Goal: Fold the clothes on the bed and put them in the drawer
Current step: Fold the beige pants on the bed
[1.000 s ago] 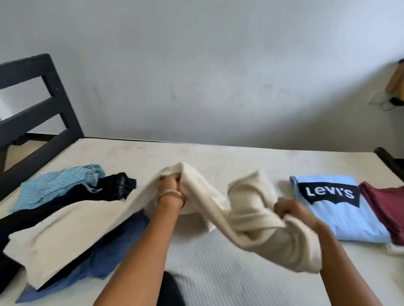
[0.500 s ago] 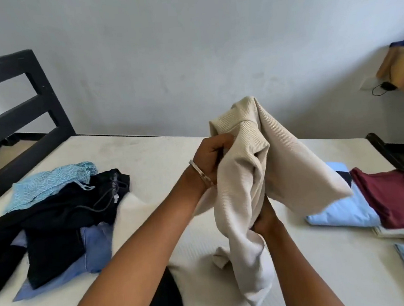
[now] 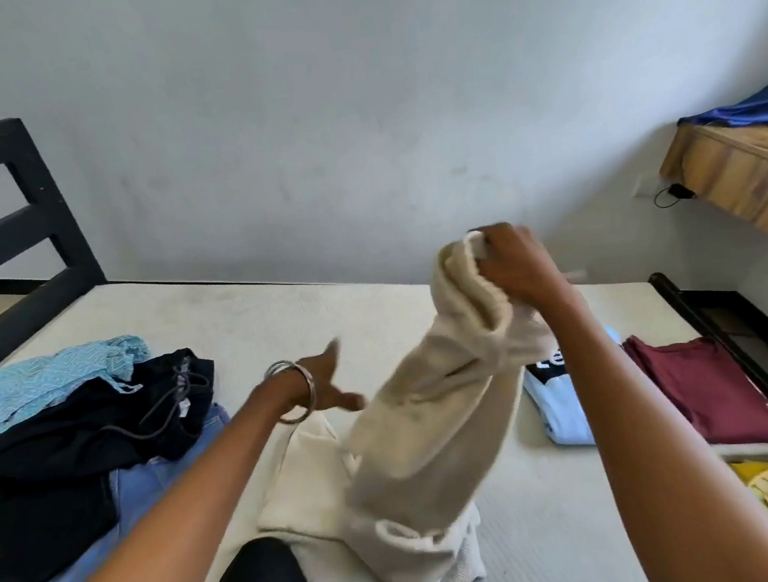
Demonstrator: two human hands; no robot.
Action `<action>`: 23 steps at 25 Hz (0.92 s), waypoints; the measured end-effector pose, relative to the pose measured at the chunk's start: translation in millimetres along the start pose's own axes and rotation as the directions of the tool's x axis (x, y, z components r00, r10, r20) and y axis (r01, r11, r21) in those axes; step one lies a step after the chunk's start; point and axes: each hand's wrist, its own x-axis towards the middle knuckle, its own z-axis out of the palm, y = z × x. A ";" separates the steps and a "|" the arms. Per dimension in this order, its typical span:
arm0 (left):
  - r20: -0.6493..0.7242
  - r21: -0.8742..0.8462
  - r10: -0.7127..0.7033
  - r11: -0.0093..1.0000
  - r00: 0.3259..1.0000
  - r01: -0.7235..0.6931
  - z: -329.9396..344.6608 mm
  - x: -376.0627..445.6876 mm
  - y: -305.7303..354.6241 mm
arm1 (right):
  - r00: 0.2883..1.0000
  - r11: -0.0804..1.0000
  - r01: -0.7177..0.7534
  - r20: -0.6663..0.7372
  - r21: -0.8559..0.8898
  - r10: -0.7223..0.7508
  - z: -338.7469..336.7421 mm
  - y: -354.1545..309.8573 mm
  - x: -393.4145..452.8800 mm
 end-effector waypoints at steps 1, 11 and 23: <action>-0.108 -0.079 0.233 0.967 0.966 -0.242 0.6 -0.5 17.4 | 0.999 0.990 -0.010 0.047 -0.138 0.017 -15.3 -20.1 6.6; -0.600 -0.776 0.034 0.219 0.799 -0.592 -39.8 -37.2 105.1 | 0.984 0.976 -0.143 0.083 -0.165 0.158 -68.7 -35.2 16.3; -0.401 -0.008 0.538 0.808 0.742 -0.590 7.9 4.2 77.4 | 0.965 0.968 -0.117 0.258 0.220 0.058 28.5 15.4 -68.4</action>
